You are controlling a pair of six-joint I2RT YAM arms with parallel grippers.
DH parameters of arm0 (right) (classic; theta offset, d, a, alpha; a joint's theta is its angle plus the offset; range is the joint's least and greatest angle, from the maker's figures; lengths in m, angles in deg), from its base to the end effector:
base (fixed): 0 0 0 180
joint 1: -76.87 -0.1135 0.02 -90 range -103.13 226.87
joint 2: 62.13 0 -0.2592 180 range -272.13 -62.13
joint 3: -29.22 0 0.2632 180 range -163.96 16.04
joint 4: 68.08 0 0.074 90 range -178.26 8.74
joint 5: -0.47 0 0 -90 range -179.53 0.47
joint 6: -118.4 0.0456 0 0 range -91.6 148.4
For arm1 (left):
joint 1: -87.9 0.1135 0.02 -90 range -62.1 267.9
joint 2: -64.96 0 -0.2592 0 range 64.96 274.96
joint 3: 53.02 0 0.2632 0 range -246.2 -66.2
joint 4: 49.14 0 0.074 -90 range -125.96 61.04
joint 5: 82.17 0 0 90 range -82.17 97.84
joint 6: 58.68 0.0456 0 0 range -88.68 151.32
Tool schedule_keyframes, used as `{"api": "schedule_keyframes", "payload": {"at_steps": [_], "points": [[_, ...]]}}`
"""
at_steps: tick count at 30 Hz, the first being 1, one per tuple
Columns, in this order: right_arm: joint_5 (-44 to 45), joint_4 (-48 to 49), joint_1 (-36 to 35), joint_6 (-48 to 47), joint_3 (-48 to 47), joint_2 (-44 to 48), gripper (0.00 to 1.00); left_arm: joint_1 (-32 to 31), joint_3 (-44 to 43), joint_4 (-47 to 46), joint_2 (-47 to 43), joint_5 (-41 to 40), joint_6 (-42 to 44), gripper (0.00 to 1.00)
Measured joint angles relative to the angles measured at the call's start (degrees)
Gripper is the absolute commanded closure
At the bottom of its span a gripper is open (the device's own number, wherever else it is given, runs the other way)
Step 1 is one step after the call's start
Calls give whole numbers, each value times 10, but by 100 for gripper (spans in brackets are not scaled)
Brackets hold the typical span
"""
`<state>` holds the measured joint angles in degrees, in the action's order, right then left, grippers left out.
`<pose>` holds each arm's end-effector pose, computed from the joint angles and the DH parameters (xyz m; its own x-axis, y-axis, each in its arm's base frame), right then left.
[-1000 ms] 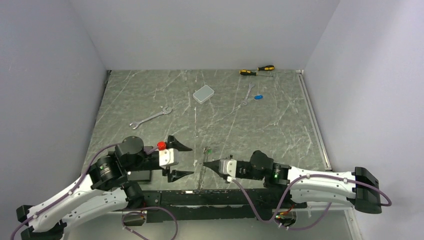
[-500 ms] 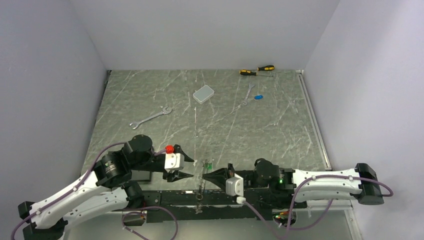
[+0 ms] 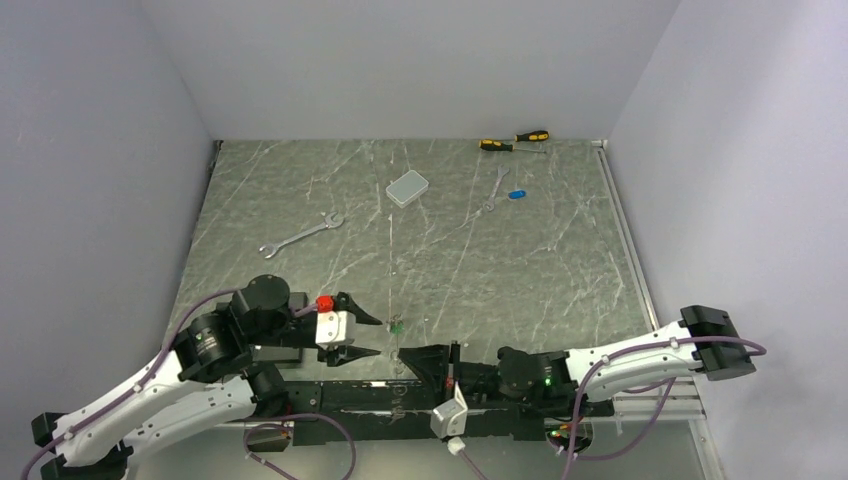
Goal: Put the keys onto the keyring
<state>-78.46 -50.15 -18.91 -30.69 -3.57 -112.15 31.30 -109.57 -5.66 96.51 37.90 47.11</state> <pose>-0.0138 0.2233 0.2356 0.8537 -0.0728 -0.5157 -0.5126 0.0578 -0.8567 0.0609 -0.1339 0.3244 0.0999 0.2763 -0.9559 0.9944 0.0046 0.1053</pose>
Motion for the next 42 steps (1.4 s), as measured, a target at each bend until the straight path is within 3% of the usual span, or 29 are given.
{"api": "schedule_keyframes", "payload": {"at_steps": [4, 8, 10, 16, 21, 26, 33, 42], "points": [[37, 43, -13, -50, 9, -23, 100, 1, 1, 0, -19, -15, -1, 39], [62, 69, -15, -68, 14, -33, 100, 4, 3, -2, -28, -32, -5, 6], [79, 81, -15, -64, 16, -33, 100, 7, 9, -7, -34, -45, -11, 1], [165, 128, 16, 5, 23, -32, 100, 31, 46, -64, -48, -114, -88, 1], [250, 56, 136, 142, -30, 0, 100, 71, 41, -85, -7, -179, -166, 4], [298, 2, 260, 248, -107, 44, 100, 82, 6, -102, 91, -226, -210, 8], [366, -20, 355, 298, -147, 52, 100, 83, -12, -199, 236, -255, -247, 11], [440, -25, 411, 318, -141, 137, 100, 89, -228, -264, 551, -264, -238, 21]]}}
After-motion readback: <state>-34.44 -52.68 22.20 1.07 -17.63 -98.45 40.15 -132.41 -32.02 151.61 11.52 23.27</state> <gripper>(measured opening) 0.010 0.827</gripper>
